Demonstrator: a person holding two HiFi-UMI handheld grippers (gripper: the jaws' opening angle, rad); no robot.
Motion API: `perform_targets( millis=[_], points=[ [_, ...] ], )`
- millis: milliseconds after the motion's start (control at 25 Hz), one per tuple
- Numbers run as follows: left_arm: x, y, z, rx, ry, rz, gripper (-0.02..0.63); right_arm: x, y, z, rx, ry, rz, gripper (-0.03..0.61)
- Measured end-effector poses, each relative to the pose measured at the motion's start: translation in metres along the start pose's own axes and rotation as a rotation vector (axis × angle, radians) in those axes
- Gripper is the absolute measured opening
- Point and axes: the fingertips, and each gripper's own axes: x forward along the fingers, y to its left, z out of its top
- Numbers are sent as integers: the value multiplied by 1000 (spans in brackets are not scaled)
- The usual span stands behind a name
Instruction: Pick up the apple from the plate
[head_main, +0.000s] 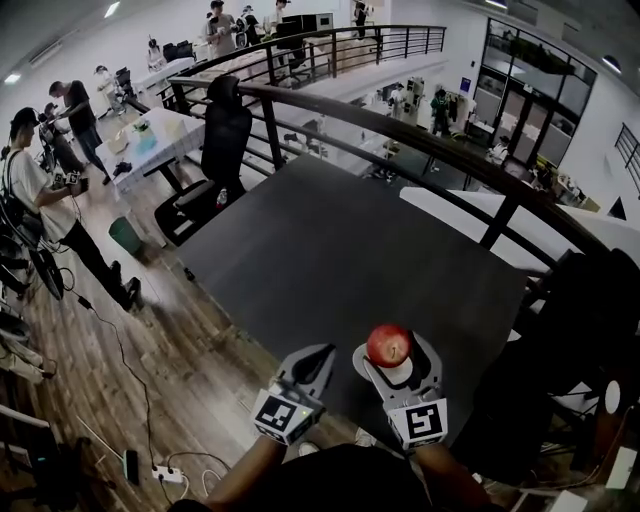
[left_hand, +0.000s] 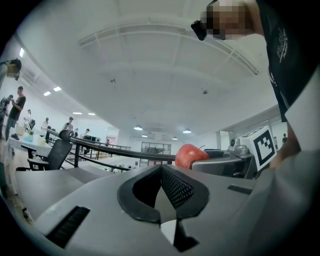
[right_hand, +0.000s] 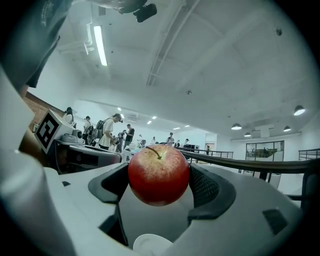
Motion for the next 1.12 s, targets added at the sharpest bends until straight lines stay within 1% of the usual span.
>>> perform_targets(
  millis=[120, 320, 480, 760, 920, 1040, 1120],
  points=[
    [1, -2, 1, 0, -3, -9, 23, -4, -4, 2, 12, 15, -24, 397],
    [2, -7, 1, -1, -6, -20, 23, -10, -10, 5, 9, 10, -48, 397],
    [0, -10, -1, -2, -2, -31, 23, -13, -7, 10, -6, -27, -63, 397],
    [3, -10, -1, -1, -4, -42, 23, -13, -9, 12, -20, -39, -83, 397],
    [5, -9, -5, -17, 2, -41, 23, -15, -13, 5, -16, -12, -91, 397],
    [6, -5, -8, -7, 16, -31, 23, -16, -15, -3, -11, 20, -94, 397],
    [6, -2, -8, -3, 19, -18, 23, -16, -17, -3, -6, 13, -99, 397]
  ],
)
